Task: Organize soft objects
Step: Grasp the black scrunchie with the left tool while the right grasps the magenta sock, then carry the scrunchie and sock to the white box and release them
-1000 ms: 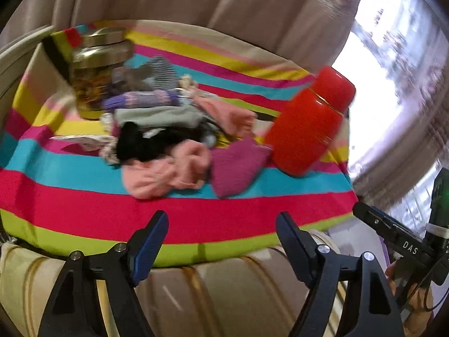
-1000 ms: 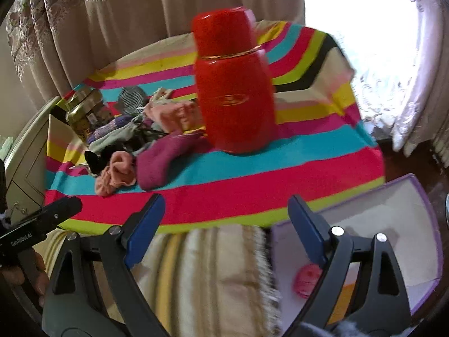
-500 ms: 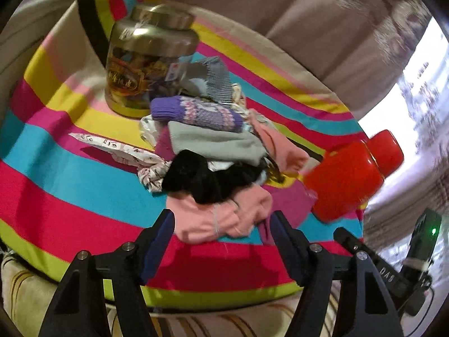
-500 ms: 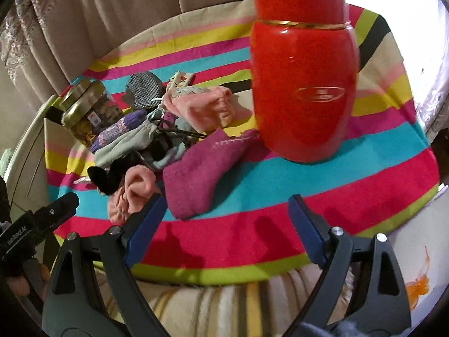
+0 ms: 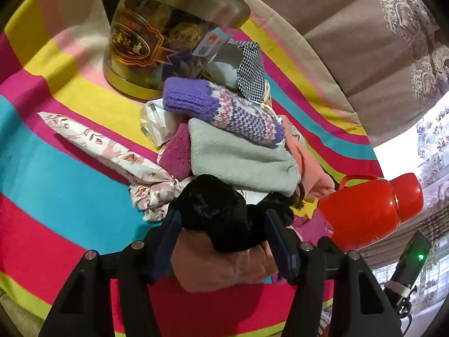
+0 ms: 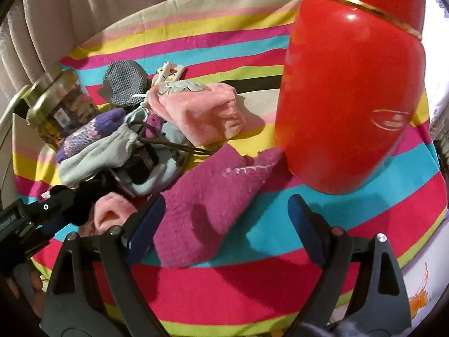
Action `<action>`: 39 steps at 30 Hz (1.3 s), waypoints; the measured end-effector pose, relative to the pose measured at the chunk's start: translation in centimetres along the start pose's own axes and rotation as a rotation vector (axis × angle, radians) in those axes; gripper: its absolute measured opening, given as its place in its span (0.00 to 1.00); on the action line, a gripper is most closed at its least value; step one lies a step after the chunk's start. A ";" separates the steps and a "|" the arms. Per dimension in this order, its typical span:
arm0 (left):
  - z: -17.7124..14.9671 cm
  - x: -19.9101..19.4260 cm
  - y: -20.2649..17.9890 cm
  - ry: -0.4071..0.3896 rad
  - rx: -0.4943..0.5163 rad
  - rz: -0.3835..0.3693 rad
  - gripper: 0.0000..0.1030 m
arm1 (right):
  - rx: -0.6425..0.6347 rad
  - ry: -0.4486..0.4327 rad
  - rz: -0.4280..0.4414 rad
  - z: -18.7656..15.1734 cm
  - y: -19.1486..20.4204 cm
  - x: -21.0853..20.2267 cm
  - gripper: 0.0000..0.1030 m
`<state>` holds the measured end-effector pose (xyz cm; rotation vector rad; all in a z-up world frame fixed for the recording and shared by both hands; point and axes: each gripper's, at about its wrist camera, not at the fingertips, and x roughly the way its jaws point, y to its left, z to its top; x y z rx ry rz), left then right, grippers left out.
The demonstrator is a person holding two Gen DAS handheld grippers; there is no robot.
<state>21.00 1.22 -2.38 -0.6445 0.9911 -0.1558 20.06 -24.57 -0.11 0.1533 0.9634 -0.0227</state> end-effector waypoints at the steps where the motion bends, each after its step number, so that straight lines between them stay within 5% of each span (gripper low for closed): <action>1: 0.0 0.2 0.1 -0.003 0.002 -0.002 0.55 | -0.002 0.004 -0.001 0.1 0.1 0.4 0.88; 10: 0.2 0.5 0.7 -0.028 0.012 -0.007 0.31 | -0.012 0.017 -0.012 0.5 0.5 2.7 0.88; 12: 0.1 0.5 0.7 -0.038 0.020 -0.008 0.26 | -0.020 0.017 -0.014 0.5 0.8 3.0 0.84; 14: -0.1 0.3 0.6 -0.051 0.031 -0.009 0.20 | -0.031 0.028 -0.007 0.6 1.1 3.4 0.70; 17: -0.3 0.2 0.1 -0.065 0.051 -0.001 0.18 | -0.032 0.057 0.006 0.6 1.1 4.1 0.50; 23: -0.8 -0.9 -0.8 -0.113 0.084 0.003 0.16 | -0.037 0.033 0.020 0.4 1.0 3.4 0.26; 29: -1.7 -2.6 -1.9 -0.163 0.123 0.007 0.16 | -0.037 -0.013 0.032 0.4 0.7 1.9 0.16; 39: -3.6 -7.1 -3.7 -0.293 0.184 0.025 0.16 | -0.019 -0.096 0.068 -0.5 -0.8 -2.8 0.13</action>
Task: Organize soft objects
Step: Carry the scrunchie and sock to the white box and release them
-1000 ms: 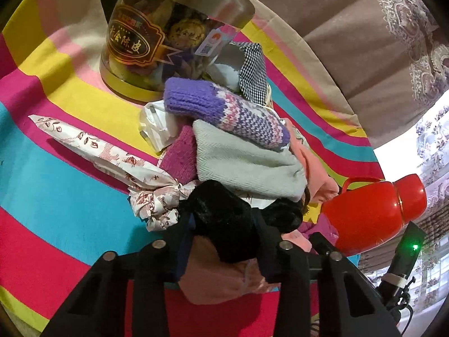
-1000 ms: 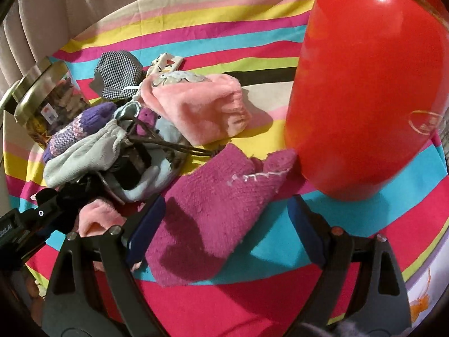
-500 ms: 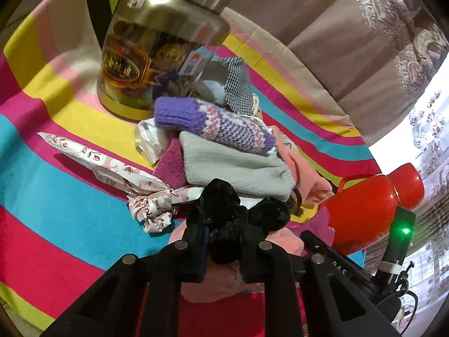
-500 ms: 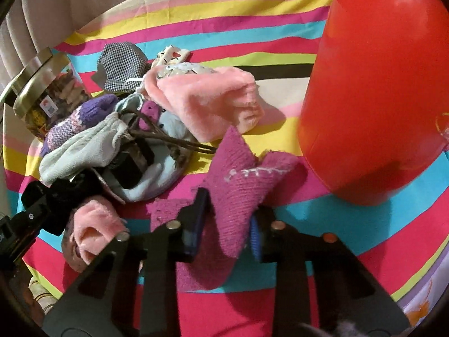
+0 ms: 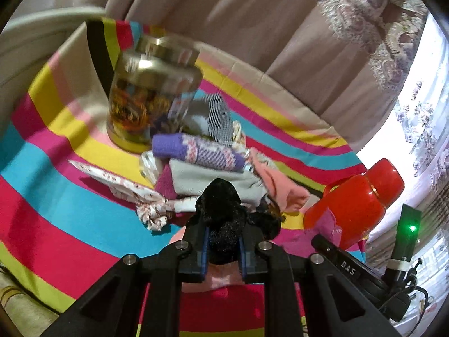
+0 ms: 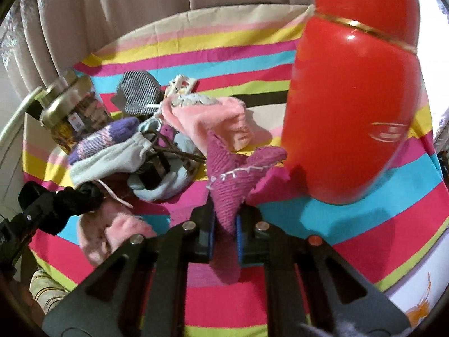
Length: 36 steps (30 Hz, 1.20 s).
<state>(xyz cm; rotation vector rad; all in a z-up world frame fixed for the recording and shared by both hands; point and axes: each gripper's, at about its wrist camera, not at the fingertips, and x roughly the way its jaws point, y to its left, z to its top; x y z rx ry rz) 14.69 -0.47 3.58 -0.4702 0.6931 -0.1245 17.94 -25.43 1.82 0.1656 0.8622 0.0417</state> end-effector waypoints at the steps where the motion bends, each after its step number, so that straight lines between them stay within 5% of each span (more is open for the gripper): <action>1: 0.0 -0.6 -0.3 -0.017 0.008 0.004 0.16 | 0.008 -0.008 0.010 -0.1 -0.3 -0.7 0.13; 14: -1.4 -5.7 -3.3 -0.090 0.055 -0.028 0.16 | 0.063 -0.067 0.066 -2.4 -3.1 -7.1 0.13; 36: -9.5 -6.2 -15.8 0.104 0.252 -0.277 0.16 | 0.163 -0.099 -0.126 -8.1 -16.1 -16.9 0.13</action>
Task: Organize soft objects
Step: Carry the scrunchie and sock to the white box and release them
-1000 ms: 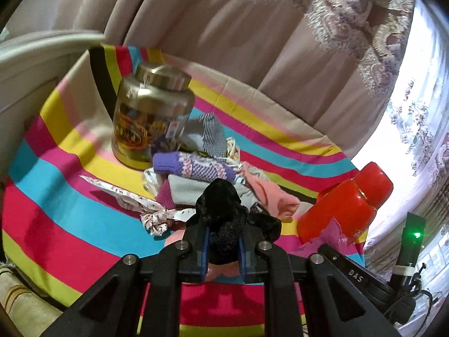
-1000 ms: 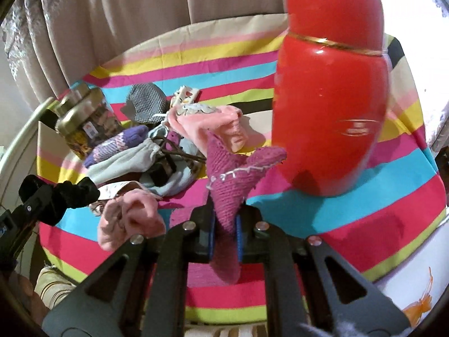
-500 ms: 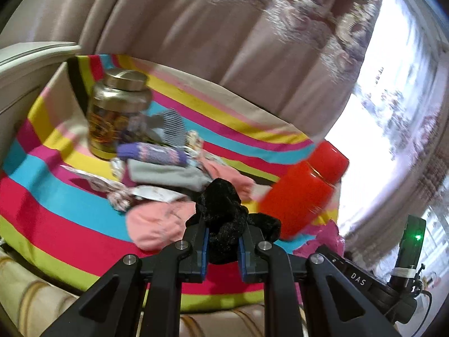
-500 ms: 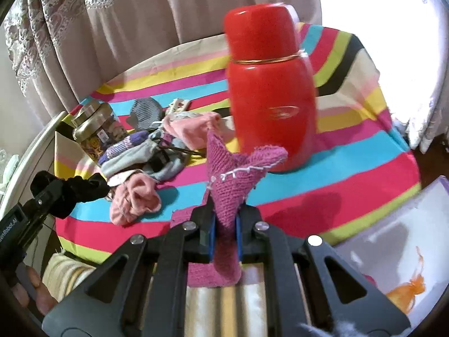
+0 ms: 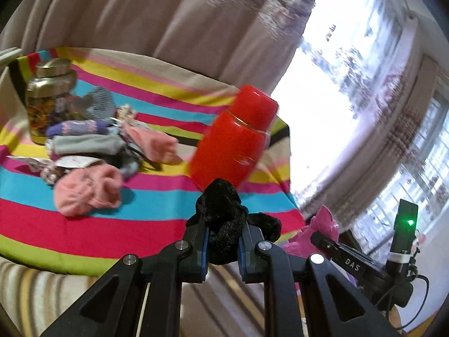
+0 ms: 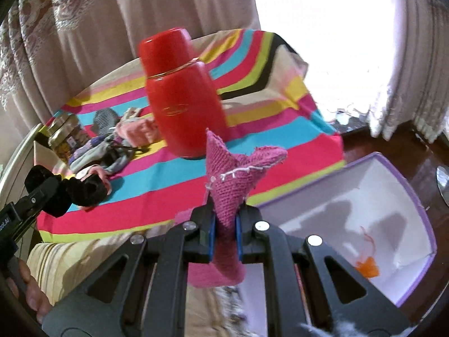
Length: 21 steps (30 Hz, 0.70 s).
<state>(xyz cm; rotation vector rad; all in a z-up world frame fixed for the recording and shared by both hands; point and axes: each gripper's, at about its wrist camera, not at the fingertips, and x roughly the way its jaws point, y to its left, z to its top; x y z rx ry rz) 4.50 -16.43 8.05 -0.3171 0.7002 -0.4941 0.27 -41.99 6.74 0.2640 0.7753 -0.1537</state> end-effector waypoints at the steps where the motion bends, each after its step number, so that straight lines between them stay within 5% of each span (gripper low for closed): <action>1: -0.2 0.2 -0.5 0.010 0.008 -0.010 0.16 | 0.006 -0.002 -0.015 -0.1 -0.8 -0.3 0.13; 16: -4.0 3.2 -8.0 0.212 0.142 -0.230 0.19 | 0.104 -0.013 -0.185 -0.8 -8.3 -2.1 0.15; 18: -4.7 3.9 -8.8 0.273 0.165 -0.277 0.27 | 0.109 -0.020 -0.211 -0.6 -8.7 -2.3 0.22; 20: -5.4 4.3 -9.5 0.313 0.192 -0.282 0.51 | 0.113 -0.030 -0.229 -0.5 -8.9 -2.4 0.59; 21: -5.4 4.2 -9.6 0.311 0.200 -0.282 0.54 | 0.112 -0.040 -0.226 -0.4 -8.8 -2.5 0.67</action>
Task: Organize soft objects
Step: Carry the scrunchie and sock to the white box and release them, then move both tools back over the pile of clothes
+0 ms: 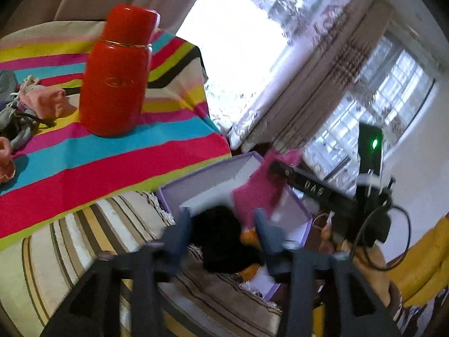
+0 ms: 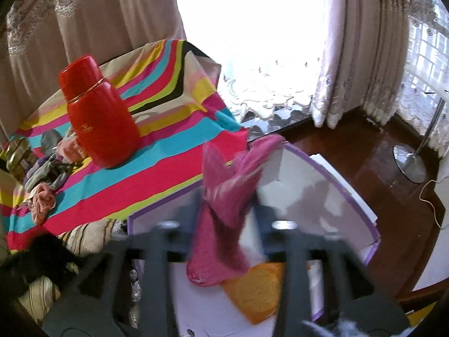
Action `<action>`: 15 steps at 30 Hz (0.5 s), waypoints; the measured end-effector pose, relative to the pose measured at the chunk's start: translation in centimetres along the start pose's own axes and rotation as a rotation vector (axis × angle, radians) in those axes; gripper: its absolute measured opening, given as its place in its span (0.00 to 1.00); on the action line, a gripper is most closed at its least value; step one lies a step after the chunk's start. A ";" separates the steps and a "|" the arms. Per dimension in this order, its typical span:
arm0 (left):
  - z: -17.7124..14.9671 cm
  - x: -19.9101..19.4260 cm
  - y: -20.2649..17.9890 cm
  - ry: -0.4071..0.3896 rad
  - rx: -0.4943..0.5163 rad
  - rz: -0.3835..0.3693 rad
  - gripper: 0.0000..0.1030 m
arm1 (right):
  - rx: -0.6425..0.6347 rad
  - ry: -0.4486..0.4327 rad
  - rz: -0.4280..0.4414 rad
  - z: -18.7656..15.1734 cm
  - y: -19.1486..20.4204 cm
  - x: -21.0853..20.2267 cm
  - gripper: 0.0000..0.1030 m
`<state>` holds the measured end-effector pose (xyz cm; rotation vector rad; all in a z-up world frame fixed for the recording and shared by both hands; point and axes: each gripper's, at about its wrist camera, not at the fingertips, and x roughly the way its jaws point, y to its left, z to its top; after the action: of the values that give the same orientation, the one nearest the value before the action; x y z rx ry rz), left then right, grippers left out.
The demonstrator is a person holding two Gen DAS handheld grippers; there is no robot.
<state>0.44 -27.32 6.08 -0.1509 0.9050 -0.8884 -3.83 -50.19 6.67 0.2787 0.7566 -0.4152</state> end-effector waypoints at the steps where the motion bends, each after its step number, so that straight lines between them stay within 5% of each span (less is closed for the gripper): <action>1: 0.0 -0.2 -0.1 -0.004 0.006 -0.004 0.56 | -0.003 -0.011 0.005 0.0 0.1 -0.2 0.72; 15: 0.6 -2.8 2.3 -0.087 -0.018 0.112 0.56 | -0.089 0.003 0.116 -0.3 3.7 -0.5 0.72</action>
<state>1.39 -23.96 7.11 -0.1520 0.8330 -0.7644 -2.69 -46.69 7.15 0.2382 0.7560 -0.2712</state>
